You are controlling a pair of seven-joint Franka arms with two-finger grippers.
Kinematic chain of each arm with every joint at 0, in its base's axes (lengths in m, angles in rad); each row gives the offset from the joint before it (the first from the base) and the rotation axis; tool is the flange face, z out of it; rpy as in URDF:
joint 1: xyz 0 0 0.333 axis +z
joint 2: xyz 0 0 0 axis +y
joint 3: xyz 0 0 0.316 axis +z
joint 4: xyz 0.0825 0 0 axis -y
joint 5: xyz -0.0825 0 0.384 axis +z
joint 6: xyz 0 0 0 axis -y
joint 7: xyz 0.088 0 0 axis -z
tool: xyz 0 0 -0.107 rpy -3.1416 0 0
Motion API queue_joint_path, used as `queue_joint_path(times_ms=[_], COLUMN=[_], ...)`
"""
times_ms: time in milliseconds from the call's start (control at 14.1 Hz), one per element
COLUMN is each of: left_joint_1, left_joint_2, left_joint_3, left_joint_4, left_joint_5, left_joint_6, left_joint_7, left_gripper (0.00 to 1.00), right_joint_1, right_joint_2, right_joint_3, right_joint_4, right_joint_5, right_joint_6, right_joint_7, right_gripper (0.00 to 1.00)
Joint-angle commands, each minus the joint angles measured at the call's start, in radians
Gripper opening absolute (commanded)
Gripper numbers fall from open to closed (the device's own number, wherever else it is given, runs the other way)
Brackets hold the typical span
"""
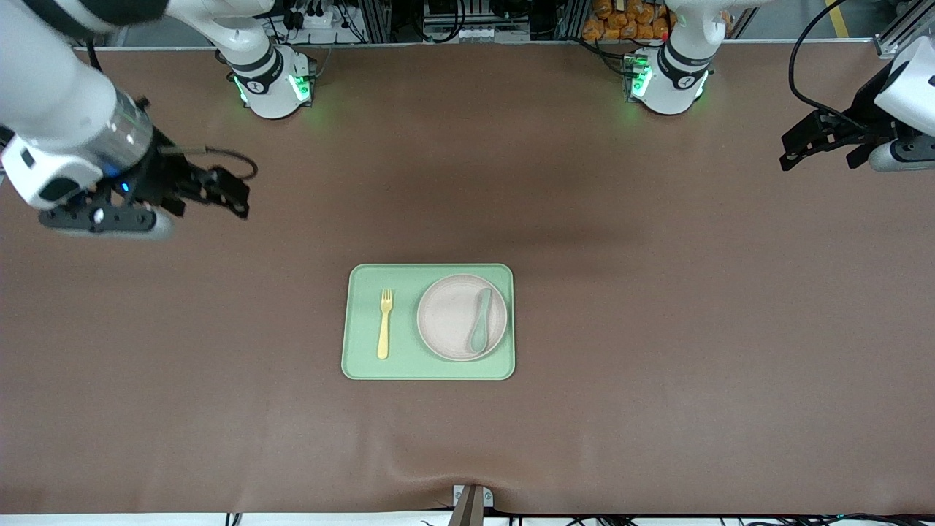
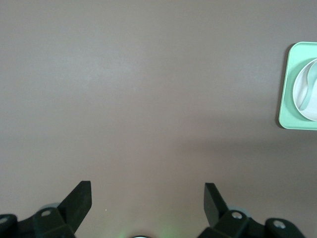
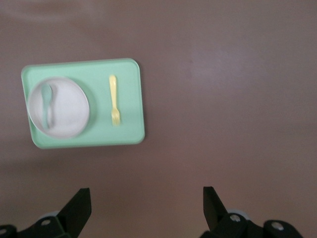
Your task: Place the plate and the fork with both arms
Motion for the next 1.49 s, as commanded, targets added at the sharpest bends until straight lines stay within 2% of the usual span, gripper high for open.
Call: queue_joint_path(times_ms=[0, 71, 283, 496, 709, 921, 1417], left_joint_1=[0.007, 0.007, 0.007, 0.007, 0.007, 0.008, 0.013], left_joint_2=[-0.008, -0.008, -0.003, 0.001, 0.003, 0.004, 0.006], left_joint_3=[-0.001, -0.002, -0.002, -0.002, -0.002, -0.002, -0.002], left_joint_4=[0.011, 0.011, 0.013, 0.013, 0.016, 0.028, 0.042], left_joint_5=[-0.016, -0.016, -0.017, -0.017, -0.017, -0.017, -0.019], left_joint_6=[-0.025, -0.023, -0.023, -0.023, -0.022, -0.022, -0.022], left_joint_7=[-0.001, -0.002, -0.006, -0.007, -0.006, 0.005, 0.013], left_gripper=[1.00, 1.00, 1.00, 1.00, 1.00, 1.00, 1.00], right_joint_1=[-0.022, -0.022, -0.029, -0.034, -0.029, -0.028, -0.019], right_joint_2=[-0.103, -0.130, -0.157, -0.169, -0.186, -0.238, -0.246], right_joint_3=[-0.006, -0.032, -0.059, -0.154, -0.237, -0.241, -0.239], right_joint_4=[-0.113, -0.145, -0.210, -0.247, -0.285, -0.354, -0.360], right_joint_5=[-0.012, 0.000, 0.000, 0.017, 0.069, 0.069, 0.064], right_joint_6=[-0.004, -0.004, 0.013, 0.077, 0.093, 0.111, 0.116], right_joint_7=[-0.068, -0.074, -0.140, -0.265, -0.326, -0.332, -0.314], right_gripper=[1.00, 1.00, 1.00, 1.00, 1.00, 1.00, 1.00])
